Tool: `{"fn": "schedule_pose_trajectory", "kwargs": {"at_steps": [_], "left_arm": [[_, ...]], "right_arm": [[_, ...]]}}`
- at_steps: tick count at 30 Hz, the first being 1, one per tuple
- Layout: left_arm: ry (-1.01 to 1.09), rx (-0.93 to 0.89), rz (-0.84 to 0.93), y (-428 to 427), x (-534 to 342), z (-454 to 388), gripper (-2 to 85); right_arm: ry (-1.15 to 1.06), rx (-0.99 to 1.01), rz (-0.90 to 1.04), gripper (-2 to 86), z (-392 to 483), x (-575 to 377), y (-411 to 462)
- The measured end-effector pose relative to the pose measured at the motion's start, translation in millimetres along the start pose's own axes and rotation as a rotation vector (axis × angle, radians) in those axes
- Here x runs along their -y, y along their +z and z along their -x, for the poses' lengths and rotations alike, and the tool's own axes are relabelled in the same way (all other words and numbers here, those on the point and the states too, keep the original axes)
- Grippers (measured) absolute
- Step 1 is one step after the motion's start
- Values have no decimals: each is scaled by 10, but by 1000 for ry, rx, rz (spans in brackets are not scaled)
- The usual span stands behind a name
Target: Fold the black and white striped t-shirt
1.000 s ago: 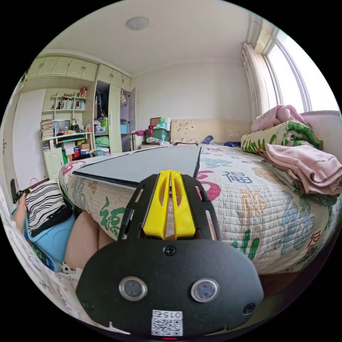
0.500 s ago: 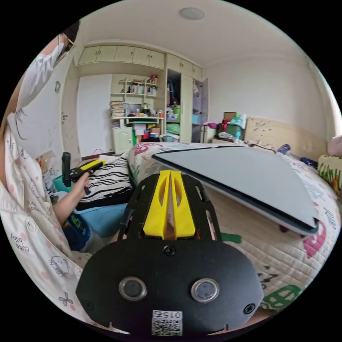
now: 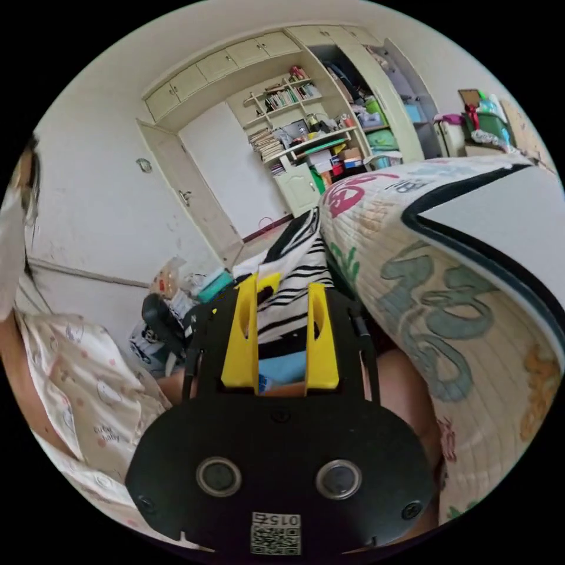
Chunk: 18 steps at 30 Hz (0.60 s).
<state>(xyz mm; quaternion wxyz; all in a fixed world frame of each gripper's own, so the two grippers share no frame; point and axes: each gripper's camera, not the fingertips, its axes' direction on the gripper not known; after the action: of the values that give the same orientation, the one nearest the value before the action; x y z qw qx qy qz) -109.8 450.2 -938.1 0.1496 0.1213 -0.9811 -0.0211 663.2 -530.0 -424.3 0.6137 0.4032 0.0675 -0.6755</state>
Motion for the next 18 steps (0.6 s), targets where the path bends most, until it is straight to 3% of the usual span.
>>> {"fn": "schedule_pose_trajectory", "kwargs": {"at_steps": [6, 12, 18], "left_arm": [[16, -28, 17, -93, -210, 121, 11], [223, -237, 154, -134, -244, 529, 17], [254, -365, 235, -304, -124, 1050, 35]], "right_arm": [[124, 107, 201, 98, -675, 628, 387], [123, 47, 183, 48, -1143, 539, -219], [221, 121, 128, 41, -1678, 450, -877]]}}
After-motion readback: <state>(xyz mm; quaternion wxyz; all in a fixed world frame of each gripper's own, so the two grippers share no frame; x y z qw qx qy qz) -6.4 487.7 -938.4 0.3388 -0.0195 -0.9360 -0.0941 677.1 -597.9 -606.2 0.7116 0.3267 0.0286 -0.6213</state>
